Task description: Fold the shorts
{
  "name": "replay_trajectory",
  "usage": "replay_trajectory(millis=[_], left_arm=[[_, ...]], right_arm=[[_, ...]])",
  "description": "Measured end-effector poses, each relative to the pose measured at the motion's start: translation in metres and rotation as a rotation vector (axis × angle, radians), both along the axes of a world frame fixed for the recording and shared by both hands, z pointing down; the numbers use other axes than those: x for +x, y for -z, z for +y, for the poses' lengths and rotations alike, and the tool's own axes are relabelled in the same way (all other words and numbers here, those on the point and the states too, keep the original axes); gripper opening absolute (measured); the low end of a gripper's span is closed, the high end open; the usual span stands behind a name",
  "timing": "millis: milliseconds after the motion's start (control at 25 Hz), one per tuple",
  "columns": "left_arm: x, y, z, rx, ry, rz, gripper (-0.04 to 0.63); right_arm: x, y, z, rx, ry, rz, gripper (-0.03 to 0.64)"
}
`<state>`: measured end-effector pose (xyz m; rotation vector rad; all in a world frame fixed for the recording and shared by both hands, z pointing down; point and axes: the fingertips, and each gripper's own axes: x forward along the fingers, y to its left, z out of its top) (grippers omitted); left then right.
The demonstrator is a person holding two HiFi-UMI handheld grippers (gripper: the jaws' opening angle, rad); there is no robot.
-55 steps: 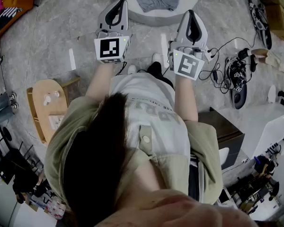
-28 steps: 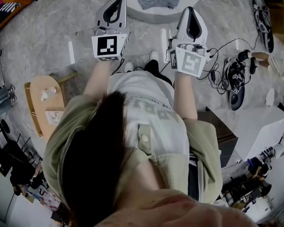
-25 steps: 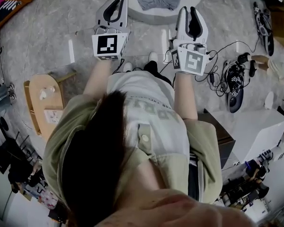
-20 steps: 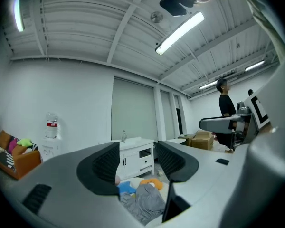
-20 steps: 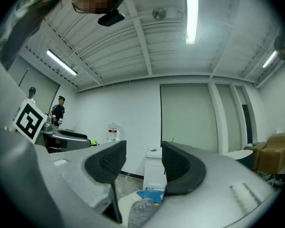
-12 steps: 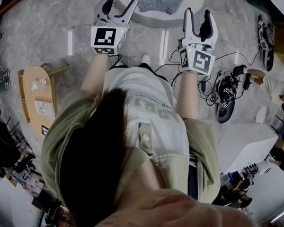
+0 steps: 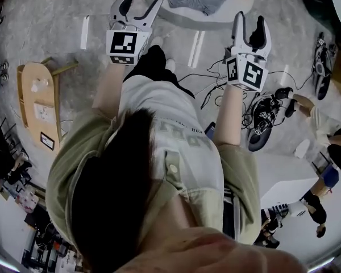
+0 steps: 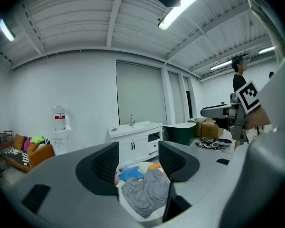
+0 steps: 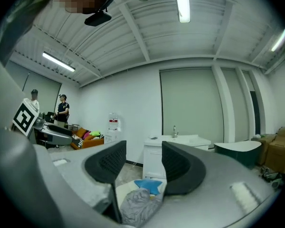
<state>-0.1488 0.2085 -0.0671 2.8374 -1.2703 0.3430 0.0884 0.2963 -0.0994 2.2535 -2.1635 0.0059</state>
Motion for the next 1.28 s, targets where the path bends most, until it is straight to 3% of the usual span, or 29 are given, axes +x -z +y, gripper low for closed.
replay_trajectory(millis=[280, 720, 960, 1080, 1280], left_arm=[[0.025, -0.065, -0.048, -0.121, -0.019, -0.060, 0.261], [0.067, -0.099, -0.155, -0.200, -0.050, -0.062, 0.268], [0.093, -0.123, -0.167, -0.235, -0.039, -0.111, 0.268], [0.111, -0.143, -0.165, -0.257, -0.015, -0.145, 0.268], [0.153, -0.201, -0.138, -0.372, 0.025, -0.195, 0.268]], right_arm=[[0.028, -0.037, -0.073, -0.074, 0.002, -0.012, 0.224], [0.067, -0.072, -0.201, -0.142, -0.012, -0.068, 0.224], [0.107, -0.103, -0.234, -0.202, 0.004, -0.083, 0.224], [0.137, -0.135, -0.249, -0.297, 0.010, -0.088, 0.224], [0.191, -0.197, -0.271, -0.413, 0.053, -0.102, 0.224]])
